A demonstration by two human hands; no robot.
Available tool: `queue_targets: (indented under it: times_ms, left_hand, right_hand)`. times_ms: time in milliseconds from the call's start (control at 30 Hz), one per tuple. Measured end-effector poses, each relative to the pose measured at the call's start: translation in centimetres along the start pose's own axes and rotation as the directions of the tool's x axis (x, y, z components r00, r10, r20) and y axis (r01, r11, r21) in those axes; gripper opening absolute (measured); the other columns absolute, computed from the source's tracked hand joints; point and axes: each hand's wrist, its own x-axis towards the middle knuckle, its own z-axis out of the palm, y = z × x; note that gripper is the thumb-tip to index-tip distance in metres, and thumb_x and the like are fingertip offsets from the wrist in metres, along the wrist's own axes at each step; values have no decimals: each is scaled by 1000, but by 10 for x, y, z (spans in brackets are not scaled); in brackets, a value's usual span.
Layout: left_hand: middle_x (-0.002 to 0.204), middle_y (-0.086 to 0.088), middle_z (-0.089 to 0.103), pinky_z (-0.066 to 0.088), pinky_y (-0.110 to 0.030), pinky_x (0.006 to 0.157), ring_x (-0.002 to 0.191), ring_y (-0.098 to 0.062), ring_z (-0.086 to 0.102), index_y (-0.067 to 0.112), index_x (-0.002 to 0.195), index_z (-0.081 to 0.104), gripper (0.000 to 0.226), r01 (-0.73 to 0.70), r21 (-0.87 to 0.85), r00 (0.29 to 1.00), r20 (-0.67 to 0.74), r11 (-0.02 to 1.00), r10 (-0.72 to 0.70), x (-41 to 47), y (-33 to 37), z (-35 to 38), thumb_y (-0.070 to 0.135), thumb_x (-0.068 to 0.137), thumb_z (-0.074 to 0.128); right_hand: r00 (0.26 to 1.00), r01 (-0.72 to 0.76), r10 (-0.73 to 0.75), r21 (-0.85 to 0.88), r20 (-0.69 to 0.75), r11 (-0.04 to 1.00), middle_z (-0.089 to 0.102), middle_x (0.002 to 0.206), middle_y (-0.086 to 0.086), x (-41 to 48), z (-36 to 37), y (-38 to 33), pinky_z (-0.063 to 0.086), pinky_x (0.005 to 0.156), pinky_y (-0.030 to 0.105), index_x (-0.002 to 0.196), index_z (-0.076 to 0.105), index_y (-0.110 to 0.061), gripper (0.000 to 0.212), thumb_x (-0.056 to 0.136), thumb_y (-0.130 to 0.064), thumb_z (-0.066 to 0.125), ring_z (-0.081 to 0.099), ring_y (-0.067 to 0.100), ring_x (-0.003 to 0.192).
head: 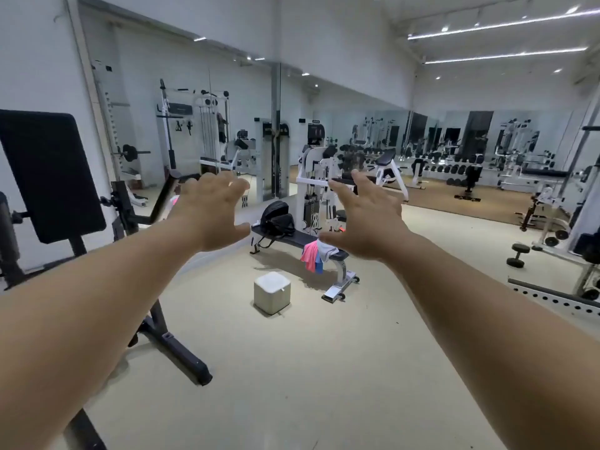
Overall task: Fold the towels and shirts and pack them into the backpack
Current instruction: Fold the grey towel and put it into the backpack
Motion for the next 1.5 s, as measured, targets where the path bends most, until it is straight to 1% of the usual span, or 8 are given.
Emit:
queue_targets:
  times_ms: [167,267,367,500,867,1100,1367,1500]
  left_hand:
    - [148,-3,41,42,-50,101,131,-29,44,29,145,34,80,-25,-3,998,60,1000,25,62,-31,84,69,78,50]
    - [145,-3,44,39,-50,103,130,-29,44,28,145,37,77,90,-209,991,119,974,-66,107,-54,128,62,80,59]
    - [148,-5,41,39,-51,107,132,-31,41,29,148,35,79,226,-420,966,210,879,-148,149,-67,171,60,81,64]
    - [148,-2,41,37,-51,109,133,-29,39,31,146,35,78,166,-407,971,226,898,-78,199,-80,234,60,80,65]
    - [146,-4,41,33,-49,107,134,-31,37,31,144,37,70,208,-334,920,385,919,-68,355,-69,436,53,84,64]
    - [150,-1,39,34,-50,107,134,-30,37,33,145,38,71,233,-325,882,468,917,-58,465,-64,555,56,83,65]
    - [147,2,42,38,-49,106,134,-28,39,34,142,38,74,215,-342,841,540,915,4,583,-111,732,65,77,59]
    - [142,-1,44,39,-48,104,131,-29,40,31,142,40,71,227,-346,801,597,910,27,644,-150,823,60,81,63]
  right_hand:
    - [1000,0,0,-40,12,999,-2,168,4,89,65,-14,13,120,61,157,8,-41,98,81,-73,60,5,31,154]
    - [996,-73,72,0,42,997,-2,168,2,151,101,-17,14,120,59,156,10,-42,97,80,-73,61,5,29,154]
    - [989,-138,136,27,64,990,-1,168,2,206,137,-14,18,118,59,155,13,-43,95,79,-72,61,8,30,153]
    - [977,-185,181,23,109,983,1,168,4,266,187,-5,22,115,56,156,15,-41,92,81,-72,59,12,31,152]
    - [960,-206,184,92,211,974,9,166,1,450,356,94,27,112,56,152,28,-42,85,79,-67,65,18,29,150]
    - [929,-221,150,182,337,958,24,160,-1,574,460,157,38,107,52,139,46,-38,71,77,-69,63,38,30,138]
    - [886,-209,135,122,443,970,30,155,0,729,600,167,39,104,51,141,47,-34,68,82,-63,64,37,29,137]
    - [843,-275,199,84,499,958,35,150,2,810,670,161,41,103,48,139,49,-32,66,83,-63,63,40,30,134]
